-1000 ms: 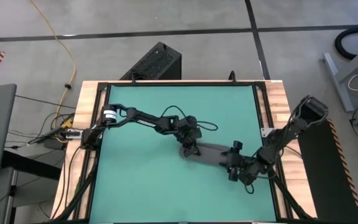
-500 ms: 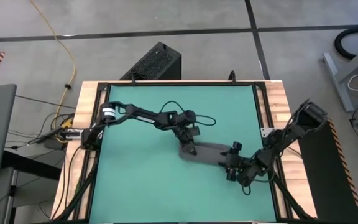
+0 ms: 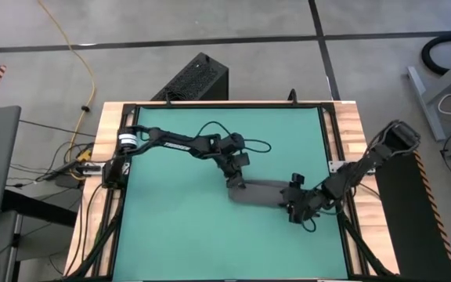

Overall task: Roll towel into tight, uniform cylinder
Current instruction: Roll the gray towel

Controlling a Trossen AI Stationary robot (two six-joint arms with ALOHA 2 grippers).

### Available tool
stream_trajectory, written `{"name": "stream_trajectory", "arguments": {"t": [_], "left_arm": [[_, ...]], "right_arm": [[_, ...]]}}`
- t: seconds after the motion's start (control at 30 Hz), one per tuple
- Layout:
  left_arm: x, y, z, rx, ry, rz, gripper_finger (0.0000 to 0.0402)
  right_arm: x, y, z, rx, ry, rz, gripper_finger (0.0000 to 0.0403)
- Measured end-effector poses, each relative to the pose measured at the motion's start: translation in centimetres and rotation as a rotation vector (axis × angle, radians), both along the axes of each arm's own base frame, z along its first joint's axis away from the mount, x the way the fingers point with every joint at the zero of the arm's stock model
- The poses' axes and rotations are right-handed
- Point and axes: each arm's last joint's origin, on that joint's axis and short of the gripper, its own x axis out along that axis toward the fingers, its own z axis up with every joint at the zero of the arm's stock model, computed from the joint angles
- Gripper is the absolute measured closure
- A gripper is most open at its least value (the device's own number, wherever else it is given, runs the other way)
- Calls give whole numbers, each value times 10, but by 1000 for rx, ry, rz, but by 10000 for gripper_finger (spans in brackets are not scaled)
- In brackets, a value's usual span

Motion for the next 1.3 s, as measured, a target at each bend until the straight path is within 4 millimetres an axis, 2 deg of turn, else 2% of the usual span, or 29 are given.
{"name": "stream_trajectory", "arguments": {"t": [0.2,0.33,0.53,0.6,0.83,0.93,1.13,1.3], "left_arm": [[-6,0,42,129,-115,58,401],[-4,-8,51,230,-160,116,400],[14,-28,27,381,-230,130,361],[19,-26,23,389,-234,117,337],[27,-19,28,465,-274,129,241],[30,-19,22,504,-264,149,210],[40,-16,-6,494,-179,143,191],[56,-9,-15,498,-137,137,191]], "right_arm": [[9,-20,7,-11,30,80,129],[13,-31,12,-28,23,97,129],[13,-39,16,-53,6,105,129],[14,-40,17,-42,7,105,129],[16,-43,16,-20,8,96,129],[17,-44,16,-17,6,87,129],[18,-46,17,-18,0,83,129],[19,-46,17,-31,-8,104,129]]}}
